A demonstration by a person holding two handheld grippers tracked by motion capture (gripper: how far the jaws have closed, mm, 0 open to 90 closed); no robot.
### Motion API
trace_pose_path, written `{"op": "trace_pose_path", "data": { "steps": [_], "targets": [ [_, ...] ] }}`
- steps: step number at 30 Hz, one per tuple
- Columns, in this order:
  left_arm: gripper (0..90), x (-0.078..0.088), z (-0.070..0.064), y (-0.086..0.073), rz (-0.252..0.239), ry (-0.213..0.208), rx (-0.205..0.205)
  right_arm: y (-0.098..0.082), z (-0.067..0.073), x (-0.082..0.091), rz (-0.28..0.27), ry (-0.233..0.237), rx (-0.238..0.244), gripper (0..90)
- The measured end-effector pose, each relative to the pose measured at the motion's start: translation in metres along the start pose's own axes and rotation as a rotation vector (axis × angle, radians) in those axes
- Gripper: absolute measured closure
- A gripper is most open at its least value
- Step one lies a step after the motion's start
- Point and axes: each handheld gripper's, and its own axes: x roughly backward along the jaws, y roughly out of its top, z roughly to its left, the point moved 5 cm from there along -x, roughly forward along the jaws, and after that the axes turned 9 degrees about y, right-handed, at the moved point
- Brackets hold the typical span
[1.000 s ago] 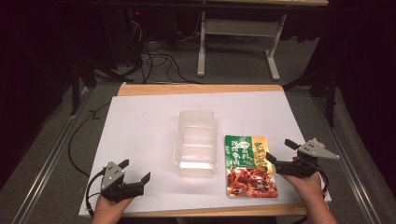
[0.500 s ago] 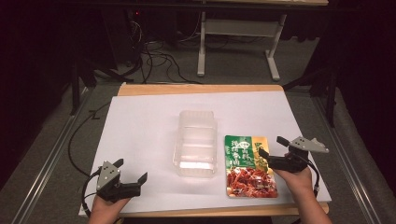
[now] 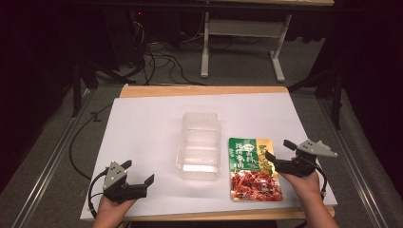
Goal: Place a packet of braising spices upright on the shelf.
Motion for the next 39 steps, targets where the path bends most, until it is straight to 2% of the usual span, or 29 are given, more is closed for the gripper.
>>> {"op": "trace_pose_path", "data": {
  "steps": [4, 8, 11, 16, 18, 21, 24, 28, 29, 30, 31, 37, 39],
  "targets": [
    [2.8, -0.005, 0.0, 0.007, -0.025, -0.006, 0.019, 0.001, -0.008, -0.007, 0.031, 0.008, -0.018, 7.1],
    [3.1, -0.018, -0.006, 0.014, -0.031, -0.03, 0.045, 0.008, -0.016, -0.015, 0.025, 0.006, -0.048, 9.3],
    [3.0, -0.022, -0.011, 0.015, -0.032, -0.034, 0.024, 0.008, -0.02, -0.022, 0.044, 0.008, -0.069, 10.3],
    [3.3, -0.023, -0.01, 0.017, -0.042, -0.045, 0.024, 0.006, -0.028, -0.032, 0.084, 0.005, -0.091, 11.4],
    [3.3, -0.023, -0.011, 0.016, -0.038, -0.051, 0.008, 0.006, -0.032, -0.033, 0.088, 0.001, -0.106, 12.0],
    [3.3, -0.018, -0.012, 0.015, -0.041, -0.047, -0.015, 0.005, -0.038, -0.033, 0.077, -0.004, -0.115, 13.2],
    [3.6, -0.014, -0.011, 0.013, -0.047, -0.04, -0.012, 0.004, -0.04, -0.034, 0.069, 0.001, -0.134, 13.3],
    [3.7, -0.005, -0.008, 0.005, -0.035, -0.015, -0.014, 0.007, -0.046, -0.034, 0.03, 0.014, -0.148, 15.1],
    [3.7, 0.001, -0.005, 0.002, -0.035, 0.004, -0.013, 0.007, -0.048, -0.036, 0.04, 0.013, -0.152, 15.3],
    [3.7, 0.001, -0.005, 0.002, -0.035, 0.004, -0.013, 0.007, -0.051, -0.038, 0.048, 0.017, -0.159, 16.0],
    [3.7, 0.008, -0.002, 0.0, -0.041, 0.012, -0.012, 0.005, -0.054, -0.039, 0.057, 0.016, -0.183, 17.1],
    [3.8, 0.027, 0.0, -0.005, -0.054, 0.061, -0.022, 0.0, -0.073, -0.054, 0.101, 0.048, -0.295, 20.5],
    [3.9, 0.034, 0.0, -0.005, -0.068, 0.061, -0.027, -0.002, -0.076, -0.059, 0.12, 0.059, -0.305, 20.6]
  ]
}}
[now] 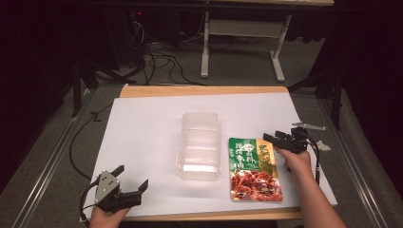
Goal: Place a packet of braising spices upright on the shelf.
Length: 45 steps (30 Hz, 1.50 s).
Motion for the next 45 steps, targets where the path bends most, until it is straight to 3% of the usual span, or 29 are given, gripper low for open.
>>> {"op": "trace_pose_path", "data": {
  "steps": [4, 7, 11, 18, 22, 27, 39, 41, 45],
  "targets": [
    [3.9, 0.007, -0.002, -0.001, -0.003, 0.002, -0.032, 0.001, -0.004, -0.004, -0.004, 0.001, -0.027, 22.3],
    [3.9, 0.008, -0.001, -0.003, 0.003, 0.006, -0.019, -0.002, -0.004, -0.004, 0.011, -0.001, -0.044, 21.9],
    [3.9, 0.002, 0.002, -0.001, 0.004, -0.016, 0.0, -0.005, -0.002, -0.003, 0.031, -0.003, -0.036, 22.0],
    [3.9, -0.012, -0.006, -0.001, 0.037, -0.073, -0.024, -0.011, -0.003, 0.003, 0.042, -0.013, -0.045, 22.5],
    [3.9, -0.017, -0.008, -0.002, 0.063, -0.076, -0.036, -0.013, -0.005, 0.005, 0.049, -0.015, -0.05, 23.0],
    [3.9, -0.015, -0.006, -0.004, 0.072, -0.065, -0.024, -0.016, -0.006, 0.002, 0.06, 0.0, -0.082, 23.4],
    [3.9, -0.011, -0.003, -0.006, 0.079, -0.05, -0.019, -0.019, -0.005, -0.007, 0.085, 0.026, -0.099, 25.0],
    [4.0, -0.012, -0.004, -0.007, 0.087, -0.056, -0.026, -0.02, -0.003, -0.008, 0.084, 0.069, -0.116, 26.6],
    [4.0, -0.013, -0.004, -0.007, 0.085, -0.059, -0.031, -0.016, 0.004, -0.004, 0.051, 0.097, -0.101, 29.7]
  ]
}}
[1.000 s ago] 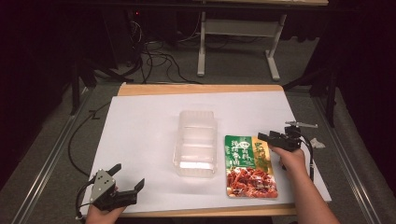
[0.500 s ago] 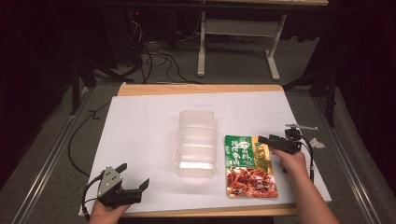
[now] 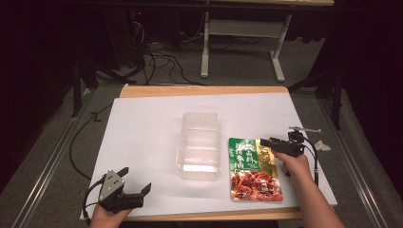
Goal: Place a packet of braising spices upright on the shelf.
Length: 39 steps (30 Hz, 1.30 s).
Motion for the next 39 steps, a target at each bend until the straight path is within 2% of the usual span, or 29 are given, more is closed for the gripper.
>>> {"op": "trace_pose_path", "data": {
  "steps": [2, 4, 7, 10, 13, 23, 28, 33, 36, 39],
  "targets": [
    [4.0, 0.0, 0.0, 0.001, -0.002, -0.001, 0.001, 0.001, 0.003, 0.002, -0.011, 0.01, 0.008, 30.2],
    [4.1, -0.002, -0.002, 0.001, 0.0, -0.011, 0.0, 0.002, 0.016, 0.006, -0.019, 0.039, 0.058, 33.9],
    [4.1, -0.004, -0.004, 0.002, 0.0, -0.016, -0.011, 0.0, 0.029, 0.007, -0.015, 0.068, 0.103, 36.0],
    [4.1, -0.005, -0.005, 0.004, -0.002, -0.023, -0.017, -0.002, 0.037, 0.005, 0.002, 0.072, 0.136, 36.2],
    [4.1, -0.005, -0.005, 0.003, -0.002, -0.026, -0.02, -0.005, 0.035, 0.001, 0.03, 0.051, 0.155, 35.4],
    [4.1, -0.006, -0.002, 0.003, -0.003, -0.035, -0.023, -0.008, 0.026, -0.008, 0.077, 0.041, 0.146, 35.4],
    [4.1, -0.005, -0.004, 0.003, -0.007, -0.039, -0.031, -0.011, 0.02, -0.01, 0.113, 0.011, 0.149, 36.1],
    [4.2, -0.004, -0.004, 0.003, -0.008, -0.043, -0.031, -0.013, 0.018, -0.009, 0.125, 0.014, 0.138, 40.5],
    [4.3, -0.004, -0.003, 0.003, -0.008, -0.043, -0.027, -0.013, 0.018, -0.008, 0.128, 0.017, 0.162, 43.8],
    [4.4, -0.004, -0.003, 0.003, -0.006, -0.045, -0.029, -0.013, 0.018, -0.008, 0.144, 0.015, 0.16, 44.7]
  ]
}}
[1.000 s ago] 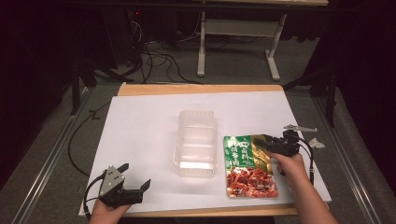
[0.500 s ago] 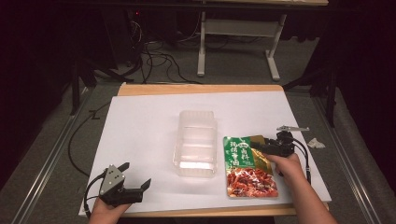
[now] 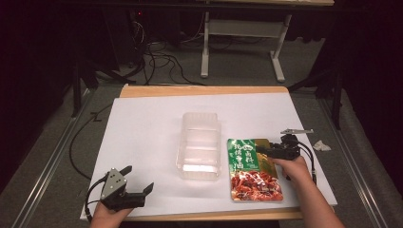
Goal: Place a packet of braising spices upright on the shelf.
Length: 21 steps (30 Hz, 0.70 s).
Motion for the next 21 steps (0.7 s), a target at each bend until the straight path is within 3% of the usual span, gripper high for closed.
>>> {"op": "trace_pose_path", "data": {
  "steps": [7, 10, 14, 17, 21],
  "targets": [
    [4.5, -0.001, -0.001, 0.0, 0.001, -0.006, -0.004, -0.001, -0.002, -0.005, 0.038, -0.027, 0.026, 45.9],
    [4.5, -0.001, -0.001, 0.0, -0.001, -0.006, -0.002, -0.001, -0.004, -0.006, 0.049, -0.026, 0.023, 51.1],
    [4.9, 0.0, -0.001, 0.0, 0.001, -0.007, -0.003, 0.002, 0.001, 0.0, 0.023, 0.018, 0.041, 59.9],
    [5.0, -0.001, -0.001, 0.0, 0.001, -0.009, -0.004, 0.005, 0.013, 0.005, 0.003, 0.073, 0.072, 59.9],
    [5.0, -0.001, -0.002, 0.0, 0.001, -0.014, -0.009, -0.001, 0.017, -0.006, 0.076, 0.068, 0.092, 58.9]
  ]
}}
